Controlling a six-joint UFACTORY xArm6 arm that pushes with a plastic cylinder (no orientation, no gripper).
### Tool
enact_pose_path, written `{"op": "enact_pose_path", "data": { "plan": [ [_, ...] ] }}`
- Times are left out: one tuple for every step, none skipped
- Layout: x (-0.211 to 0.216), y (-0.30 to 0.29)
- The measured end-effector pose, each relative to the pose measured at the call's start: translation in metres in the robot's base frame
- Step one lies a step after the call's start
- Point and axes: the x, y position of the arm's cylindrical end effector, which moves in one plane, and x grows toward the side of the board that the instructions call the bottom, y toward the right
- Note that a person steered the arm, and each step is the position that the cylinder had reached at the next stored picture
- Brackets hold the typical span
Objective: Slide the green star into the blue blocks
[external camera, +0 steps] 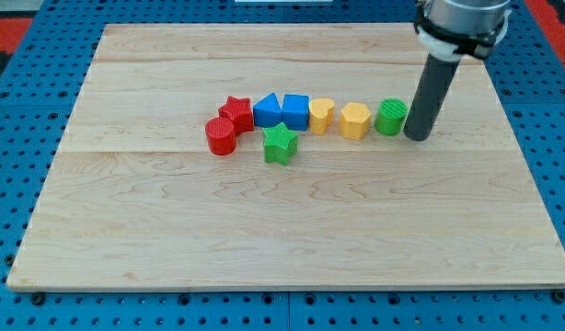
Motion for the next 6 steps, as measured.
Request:
{"op": "enact_pose_path", "data": {
  "plan": [
    [0.052, -0.010],
    [0.081, -0.091],
    [0.064, -0.166],
    [0.019, -0.169],
    [0.020, -0.156],
    [0.031, -0.052]
  ]
}}
